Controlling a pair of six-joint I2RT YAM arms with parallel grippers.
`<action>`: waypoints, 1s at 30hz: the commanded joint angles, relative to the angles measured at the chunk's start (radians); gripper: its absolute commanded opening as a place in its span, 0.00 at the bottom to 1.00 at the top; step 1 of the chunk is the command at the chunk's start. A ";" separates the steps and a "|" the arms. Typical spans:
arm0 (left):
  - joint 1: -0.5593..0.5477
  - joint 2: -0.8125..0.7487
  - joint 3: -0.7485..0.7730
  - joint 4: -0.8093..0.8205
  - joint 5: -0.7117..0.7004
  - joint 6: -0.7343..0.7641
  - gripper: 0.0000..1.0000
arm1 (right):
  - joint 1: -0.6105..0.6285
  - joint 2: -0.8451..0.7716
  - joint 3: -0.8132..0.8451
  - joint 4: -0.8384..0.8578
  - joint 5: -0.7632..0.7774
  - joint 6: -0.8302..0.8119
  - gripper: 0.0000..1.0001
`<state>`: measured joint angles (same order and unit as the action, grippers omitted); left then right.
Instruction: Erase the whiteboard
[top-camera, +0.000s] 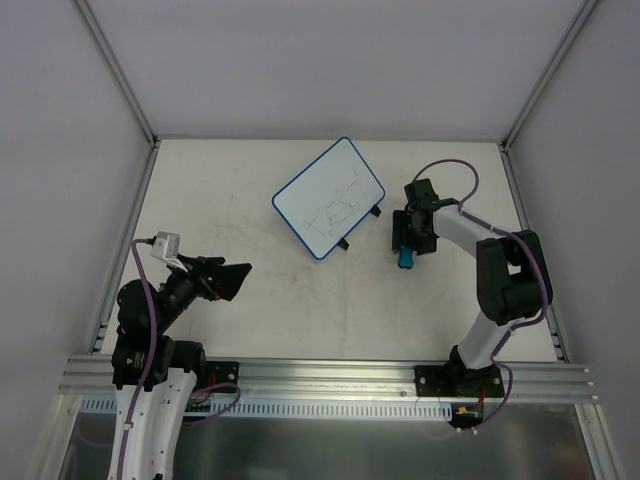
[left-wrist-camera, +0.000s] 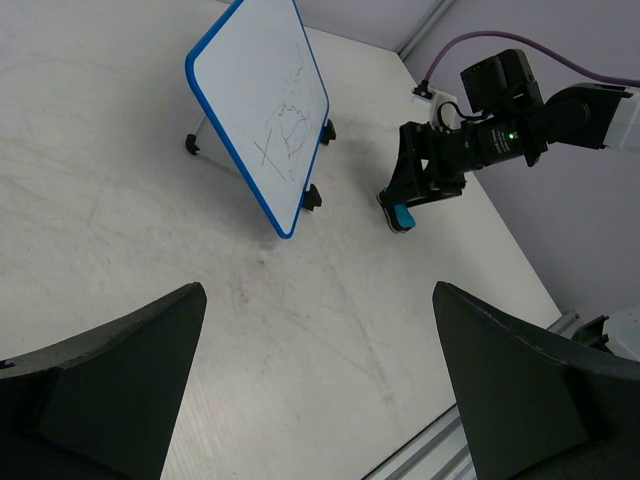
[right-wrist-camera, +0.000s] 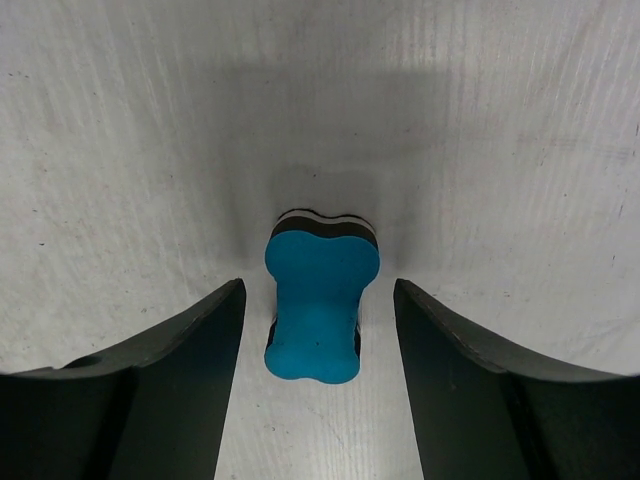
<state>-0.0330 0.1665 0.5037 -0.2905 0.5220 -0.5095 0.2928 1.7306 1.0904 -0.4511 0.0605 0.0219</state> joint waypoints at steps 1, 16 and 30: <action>-0.001 -0.008 -0.004 0.037 0.026 -0.006 0.99 | 0.006 0.014 0.020 0.012 0.024 0.001 0.64; -0.001 -0.012 -0.008 0.040 0.024 -0.011 0.99 | 0.006 0.004 0.002 0.015 0.033 0.013 0.46; -0.001 0.048 -0.080 0.143 -0.019 -0.124 0.99 | 0.006 -0.026 -0.020 0.012 0.027 0.024 0.21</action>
<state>-0.0330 0.1982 0.4633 -0.2501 0.5144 -0.5655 0.2935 1.7420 1.0824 -0.4397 0.0750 0.0368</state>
